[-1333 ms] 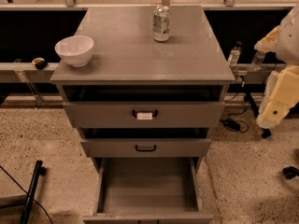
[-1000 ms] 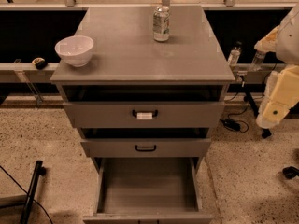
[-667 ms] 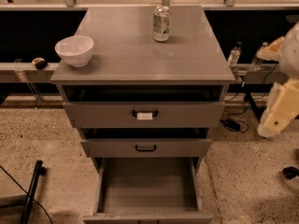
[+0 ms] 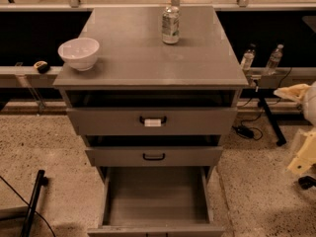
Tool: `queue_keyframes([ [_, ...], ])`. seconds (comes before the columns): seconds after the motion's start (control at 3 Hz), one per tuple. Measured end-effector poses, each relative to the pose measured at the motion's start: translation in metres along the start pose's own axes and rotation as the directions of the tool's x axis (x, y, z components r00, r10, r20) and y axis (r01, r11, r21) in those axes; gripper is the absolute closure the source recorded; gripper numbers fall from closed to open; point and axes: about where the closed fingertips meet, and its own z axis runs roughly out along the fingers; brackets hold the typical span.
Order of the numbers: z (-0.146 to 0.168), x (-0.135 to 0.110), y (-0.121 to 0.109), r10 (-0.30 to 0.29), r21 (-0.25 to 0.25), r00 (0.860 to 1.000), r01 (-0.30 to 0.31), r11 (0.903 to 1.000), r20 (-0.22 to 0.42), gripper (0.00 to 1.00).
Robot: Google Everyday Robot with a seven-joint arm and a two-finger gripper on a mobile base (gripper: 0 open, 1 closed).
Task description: Close bottom drawer
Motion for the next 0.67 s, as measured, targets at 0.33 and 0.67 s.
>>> queue_keyframes([
  [0.33,0.004,0.002,0.004,-0.013,-0.031,0.999,0.012,0.9994,-0.029,0.00],
  [0.67,0.071,0.008,0.047,-0.037,-0.092,0.996,0.044,0.9948,0.085,0.00],
])
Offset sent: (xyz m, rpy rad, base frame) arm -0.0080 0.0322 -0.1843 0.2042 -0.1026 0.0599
